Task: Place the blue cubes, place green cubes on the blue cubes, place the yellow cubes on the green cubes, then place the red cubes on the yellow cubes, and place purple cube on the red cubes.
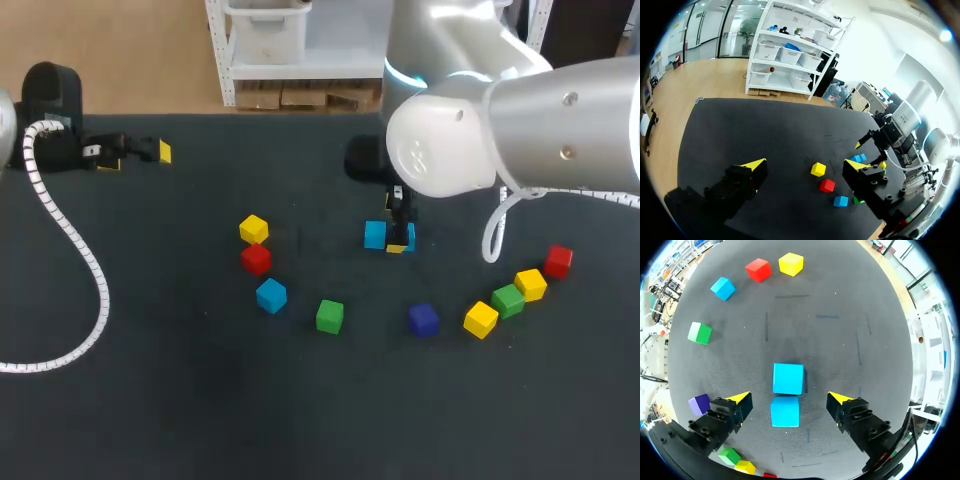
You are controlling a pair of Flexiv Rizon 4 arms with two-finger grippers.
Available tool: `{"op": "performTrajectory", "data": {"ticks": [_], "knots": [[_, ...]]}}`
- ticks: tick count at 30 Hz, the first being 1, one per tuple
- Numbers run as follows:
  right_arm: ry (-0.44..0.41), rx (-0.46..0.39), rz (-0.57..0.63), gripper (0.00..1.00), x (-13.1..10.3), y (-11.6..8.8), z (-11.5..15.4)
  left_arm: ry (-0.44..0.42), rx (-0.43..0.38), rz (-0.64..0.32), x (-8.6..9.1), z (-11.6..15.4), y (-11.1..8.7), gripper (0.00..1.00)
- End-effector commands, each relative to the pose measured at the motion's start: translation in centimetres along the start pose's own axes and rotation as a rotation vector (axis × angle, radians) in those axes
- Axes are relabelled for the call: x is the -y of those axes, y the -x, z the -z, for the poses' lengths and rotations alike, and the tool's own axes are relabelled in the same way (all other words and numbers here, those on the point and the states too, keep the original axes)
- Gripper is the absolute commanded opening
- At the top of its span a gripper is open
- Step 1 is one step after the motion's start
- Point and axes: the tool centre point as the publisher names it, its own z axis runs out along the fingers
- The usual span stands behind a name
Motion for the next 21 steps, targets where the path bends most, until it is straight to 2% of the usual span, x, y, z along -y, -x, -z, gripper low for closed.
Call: {"op": "performTrajectory", "data": {"ticks": [1,17,19,20,21], "knots": [[0.001,0.004,0.009,1.00,0.0,0.5,0.1,-0.008,0.006,-0.002,-0.2,0.0,-0.1,1.00],[-0.005,0.013,0.035,1.00,0.3,2.7,-0.2,-0.008,0.006,-0.002,-0.2,0.0,-0.1,1.00],[-0.006,0.010,0.037,0.89,0.5,2.7,-0.4,-0.008,0.006,-0.002,-0.2,0.0,-0.1,1.00],[-0.006,0.009,0.036,0.78,0.5,2.7,-0.4,-0.008,0.006,-0.002,-0.2,0.0,-0.1,1.00],[-0.005,0.008,0.036,0.73,0.5,2.7,-0.4,-0.008,0.006,-0.002,-0.2,0.0,-0.1,1.00]]}}
